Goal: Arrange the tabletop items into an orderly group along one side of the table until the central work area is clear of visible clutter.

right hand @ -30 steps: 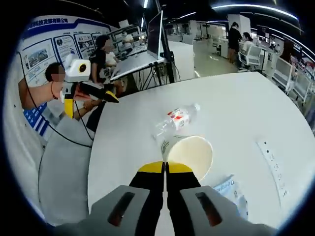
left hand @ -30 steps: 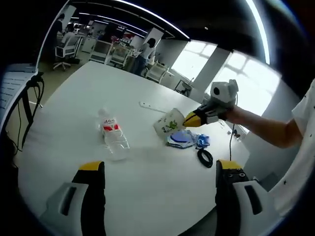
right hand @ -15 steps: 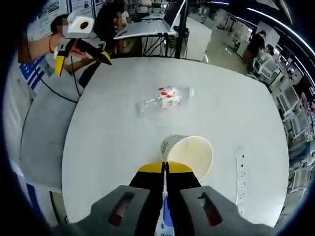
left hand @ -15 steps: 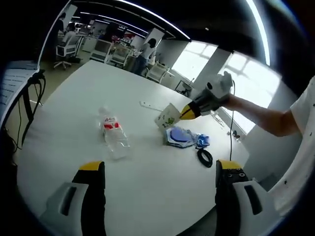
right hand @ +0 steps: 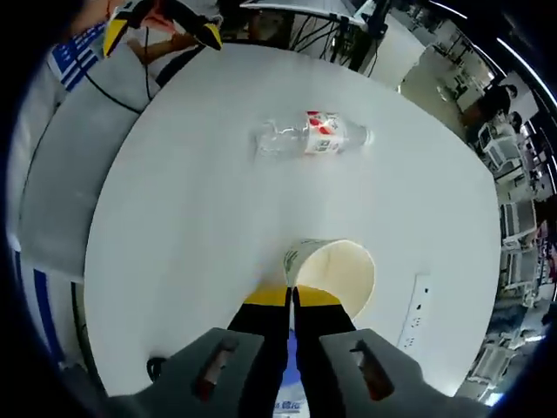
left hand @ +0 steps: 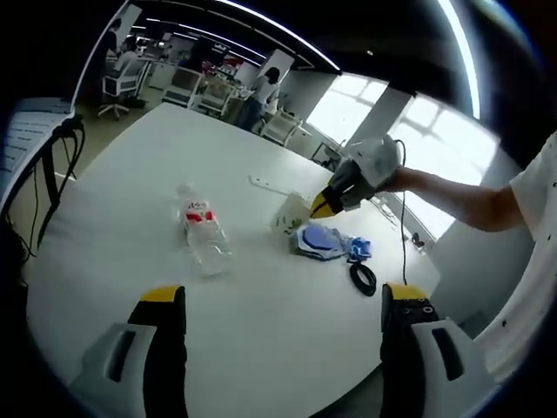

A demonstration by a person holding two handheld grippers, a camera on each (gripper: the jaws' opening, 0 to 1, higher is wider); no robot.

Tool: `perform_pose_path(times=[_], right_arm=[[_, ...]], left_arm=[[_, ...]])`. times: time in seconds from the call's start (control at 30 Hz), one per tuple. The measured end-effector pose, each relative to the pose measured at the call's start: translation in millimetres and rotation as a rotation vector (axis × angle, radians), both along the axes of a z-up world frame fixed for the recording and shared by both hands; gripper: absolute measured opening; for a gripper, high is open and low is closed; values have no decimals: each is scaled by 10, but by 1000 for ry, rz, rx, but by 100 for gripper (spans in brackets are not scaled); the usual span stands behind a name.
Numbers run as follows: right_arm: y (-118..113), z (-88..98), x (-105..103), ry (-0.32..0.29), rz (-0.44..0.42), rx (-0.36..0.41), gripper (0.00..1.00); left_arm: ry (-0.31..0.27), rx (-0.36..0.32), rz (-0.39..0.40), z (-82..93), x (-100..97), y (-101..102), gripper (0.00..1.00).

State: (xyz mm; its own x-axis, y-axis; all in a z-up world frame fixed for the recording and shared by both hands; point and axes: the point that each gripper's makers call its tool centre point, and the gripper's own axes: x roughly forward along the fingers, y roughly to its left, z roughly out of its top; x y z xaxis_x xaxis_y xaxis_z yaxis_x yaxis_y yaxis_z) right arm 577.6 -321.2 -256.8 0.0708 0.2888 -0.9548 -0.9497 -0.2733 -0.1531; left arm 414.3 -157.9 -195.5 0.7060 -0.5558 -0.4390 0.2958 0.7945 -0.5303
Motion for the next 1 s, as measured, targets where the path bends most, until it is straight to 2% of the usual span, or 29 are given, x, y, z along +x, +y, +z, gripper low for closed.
perform_pose_path(times=[0.37,1.0], right_arm=[[-80,-117,9,-38,65,-65,0],[-44,-150,-34,-23,72,-72,2]], left_arm=[[3,-5,5,-5,-19,-18,96],[8,-14,11,-21,-30,-27,95]])
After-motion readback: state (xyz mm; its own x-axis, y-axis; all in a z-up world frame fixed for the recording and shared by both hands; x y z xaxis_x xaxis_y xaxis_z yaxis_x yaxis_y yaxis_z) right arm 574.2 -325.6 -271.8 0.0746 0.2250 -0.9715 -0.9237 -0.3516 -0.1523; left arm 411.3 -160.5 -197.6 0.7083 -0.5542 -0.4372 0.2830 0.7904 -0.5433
